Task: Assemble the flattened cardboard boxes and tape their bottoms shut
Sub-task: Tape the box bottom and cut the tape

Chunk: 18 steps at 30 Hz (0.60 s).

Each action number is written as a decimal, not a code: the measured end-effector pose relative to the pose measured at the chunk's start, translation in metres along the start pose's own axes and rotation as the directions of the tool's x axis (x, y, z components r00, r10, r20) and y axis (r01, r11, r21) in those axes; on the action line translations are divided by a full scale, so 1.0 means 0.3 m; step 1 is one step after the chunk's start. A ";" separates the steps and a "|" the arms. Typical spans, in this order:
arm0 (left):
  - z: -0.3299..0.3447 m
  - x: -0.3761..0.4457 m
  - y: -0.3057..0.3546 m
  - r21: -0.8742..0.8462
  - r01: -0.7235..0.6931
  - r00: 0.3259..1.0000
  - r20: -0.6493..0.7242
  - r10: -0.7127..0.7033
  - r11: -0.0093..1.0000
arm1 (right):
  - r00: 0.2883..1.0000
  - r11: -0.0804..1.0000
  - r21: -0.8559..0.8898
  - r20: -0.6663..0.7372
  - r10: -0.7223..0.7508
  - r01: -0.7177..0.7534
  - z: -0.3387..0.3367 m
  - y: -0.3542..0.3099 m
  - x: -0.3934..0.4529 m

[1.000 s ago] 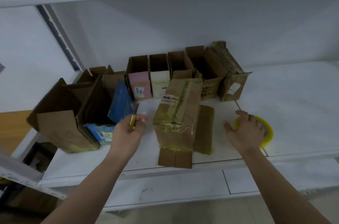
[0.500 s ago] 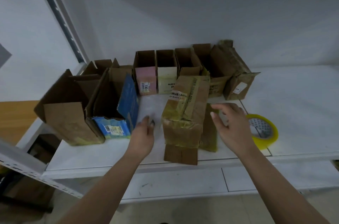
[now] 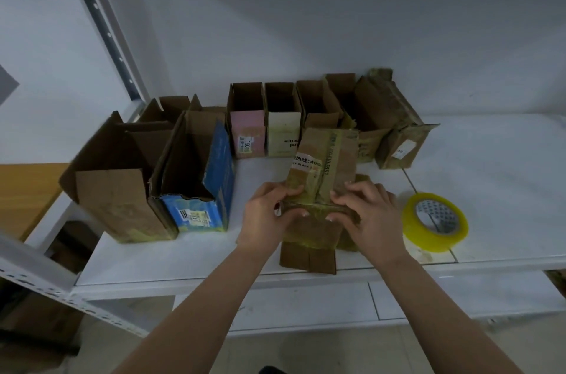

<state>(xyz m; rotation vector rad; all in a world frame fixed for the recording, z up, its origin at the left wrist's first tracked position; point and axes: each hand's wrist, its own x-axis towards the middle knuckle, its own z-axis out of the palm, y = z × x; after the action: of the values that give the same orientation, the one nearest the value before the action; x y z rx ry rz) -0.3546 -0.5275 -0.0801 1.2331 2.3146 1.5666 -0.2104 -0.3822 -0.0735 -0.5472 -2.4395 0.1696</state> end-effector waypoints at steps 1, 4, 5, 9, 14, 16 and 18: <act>0.000 -0.003 0.004 0.003 0.000 1.000 0.000 0.000 1.000 | 1.000 1.000 -0.003 -0.001 0.002 -0.002 -0.001 -0.006 0.004; -0.008 -0.023 0.011 -0.045 0.031 1.000 0.004 -0.031 0.998 | 0.999 0.999 -0.013 0.013 0.033 -0.033 -0.006 -0.021 -0.004; -0.010 -0.035 0.014 -0.093 0.083 0.996 -0.007 -0.084 0.992 | 0.998 0.999 -0.013 0.026 0.052 -0.052 -0.007 -0.025 -0.008; -0.012 -0.082 0.012 -0.109 0.231 0.955 -0.164 -0.247 0.967 | 0.992 0.993 -0.004 0.039 0.119 -0.119 -0.006 -0.041 -0.009; -0.005 -0.089 0.009 -0.044 0.163 0.947 -0.272 -0.169 0.986 | 0.985 0.986 0.010 0.057 0.164 -0.165 -0.005 -0.052 -0.003; -0.007 -0.092 0.006 -0.032 0.142 0.953 -0.266 -0.145 0.989 | 0.983 0.985 0.007 0.059 0.171 -0.172 -0.005 -0.053 -0.002; -0.016 -0.100 0.006 -0.074 0.149 0.963 -0.216 -0.162 0.986 | 0.983 0.985 -0.001 0.054 0.173 -0.173 -0.002 -0.054 0.000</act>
<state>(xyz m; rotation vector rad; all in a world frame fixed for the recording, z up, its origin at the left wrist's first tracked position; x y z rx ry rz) -0.3358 -0.5504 -0.0869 0.8785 2.4077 1.7805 -0.2155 -0.3967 -0.0689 -0.7629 -2.4422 0.2643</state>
